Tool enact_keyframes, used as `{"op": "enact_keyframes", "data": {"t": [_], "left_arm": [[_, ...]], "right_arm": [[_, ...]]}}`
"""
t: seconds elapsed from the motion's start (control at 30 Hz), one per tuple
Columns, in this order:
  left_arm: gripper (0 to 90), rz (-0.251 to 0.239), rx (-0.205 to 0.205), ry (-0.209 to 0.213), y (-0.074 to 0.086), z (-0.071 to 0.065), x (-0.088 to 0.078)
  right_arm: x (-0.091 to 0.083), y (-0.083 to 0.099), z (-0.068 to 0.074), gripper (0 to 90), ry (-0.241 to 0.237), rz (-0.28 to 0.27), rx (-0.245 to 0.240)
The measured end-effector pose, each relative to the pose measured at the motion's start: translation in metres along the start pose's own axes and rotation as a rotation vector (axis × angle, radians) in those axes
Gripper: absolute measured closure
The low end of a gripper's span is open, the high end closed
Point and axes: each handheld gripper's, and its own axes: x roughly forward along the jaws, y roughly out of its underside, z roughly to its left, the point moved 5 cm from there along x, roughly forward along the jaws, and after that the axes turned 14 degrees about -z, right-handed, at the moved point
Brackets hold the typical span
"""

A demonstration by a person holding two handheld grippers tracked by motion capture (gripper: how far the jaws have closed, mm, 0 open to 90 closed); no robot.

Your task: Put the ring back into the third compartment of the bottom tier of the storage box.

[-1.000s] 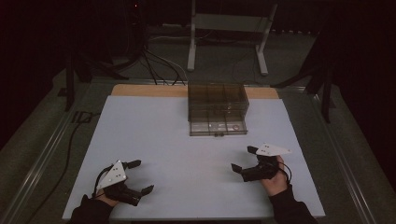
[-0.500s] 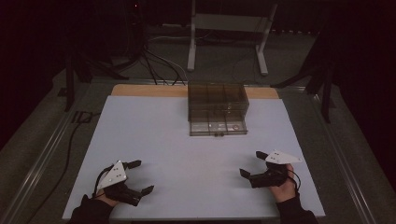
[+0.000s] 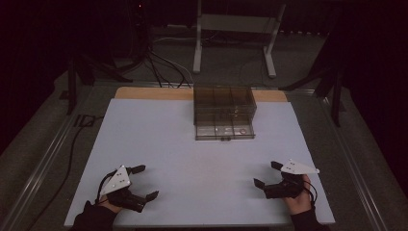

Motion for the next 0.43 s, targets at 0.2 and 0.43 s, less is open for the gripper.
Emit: {"op": "enact_keyframes", "data": {"t": [0.2,0.43], "left_arm": [[0.5,-0.001,0.000,0.001,-0.0004,-0.0001,0.0002],[0.5,-0.001,0.001,0.001,-0.0008,-0.0004,0.0003]], "right_arm": [[-0.0050,0.0040,-0.0047,0.0,0.024,0.013,0.014],[-0.0022,0.0046,-0.0049,0.0,0.017,0.010,0.012]]}}
